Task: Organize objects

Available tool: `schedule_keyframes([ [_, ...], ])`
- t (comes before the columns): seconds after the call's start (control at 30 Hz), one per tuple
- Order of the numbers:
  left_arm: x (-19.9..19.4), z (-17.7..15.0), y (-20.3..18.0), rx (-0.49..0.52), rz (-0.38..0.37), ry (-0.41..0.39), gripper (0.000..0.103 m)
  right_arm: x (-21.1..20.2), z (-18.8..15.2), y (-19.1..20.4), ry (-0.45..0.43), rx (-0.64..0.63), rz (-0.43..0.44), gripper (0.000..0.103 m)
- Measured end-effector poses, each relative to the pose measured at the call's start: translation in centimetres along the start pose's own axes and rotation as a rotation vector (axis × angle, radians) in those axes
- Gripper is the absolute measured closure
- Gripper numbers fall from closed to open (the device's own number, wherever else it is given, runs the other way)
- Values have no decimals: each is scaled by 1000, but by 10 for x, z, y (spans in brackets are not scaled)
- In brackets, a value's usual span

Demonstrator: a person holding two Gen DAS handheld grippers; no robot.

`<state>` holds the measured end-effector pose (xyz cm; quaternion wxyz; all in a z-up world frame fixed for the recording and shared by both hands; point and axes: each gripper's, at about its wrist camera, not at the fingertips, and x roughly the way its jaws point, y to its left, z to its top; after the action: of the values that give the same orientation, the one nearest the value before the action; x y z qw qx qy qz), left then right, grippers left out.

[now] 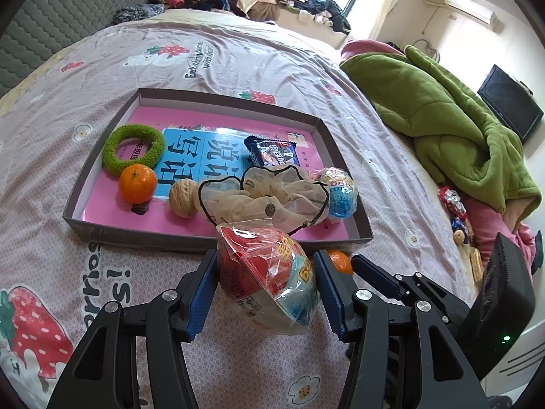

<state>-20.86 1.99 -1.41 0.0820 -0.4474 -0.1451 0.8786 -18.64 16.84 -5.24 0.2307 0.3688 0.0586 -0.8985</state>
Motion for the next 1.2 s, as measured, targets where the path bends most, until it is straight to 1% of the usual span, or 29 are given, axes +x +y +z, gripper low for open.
schedule_keyframes([
  [0.03,-1,1,0,1,-1,-2,45,-3,1,0,-10,-2,0,86],
  [0.07,-2,2,0,2,0,-4,45,-5,3,1,-20,-5,0,91],
  [0.1,-2,3,1,1,3,-6,45,-8,5,2,-29,-13,-2,91],
  [0.17,-3,4,2,-2,4,-6,45,-3,5,4,1,-36,-47,91],
  [0.27,-2,4,4,-4,1,-5,45,6,0,-2,25,-4,-33,91],
  [0.3,-2,3,4,-3,1,-5,45,5,1,-3,19,2,-27,91],
  [0.33,-2,3,4,-5,0,-4,45,3,2,-3,16,-2,-28,95],
  [0.37,-3,3,4,-4,0,-4,45,2,3,-2,7,-3,-30,96],
  [0.5,-5,3,3,4,1,-8,45,-4,5,-3,-15,8,-9,98],
  [0.87,-13,12,0,21,15,-30,45,-9,11,-7,-28,24,-4,98],
  [1.2,-17,22,4,32,33,-47,45,-16,27,-5,-67,18,8,98],
])
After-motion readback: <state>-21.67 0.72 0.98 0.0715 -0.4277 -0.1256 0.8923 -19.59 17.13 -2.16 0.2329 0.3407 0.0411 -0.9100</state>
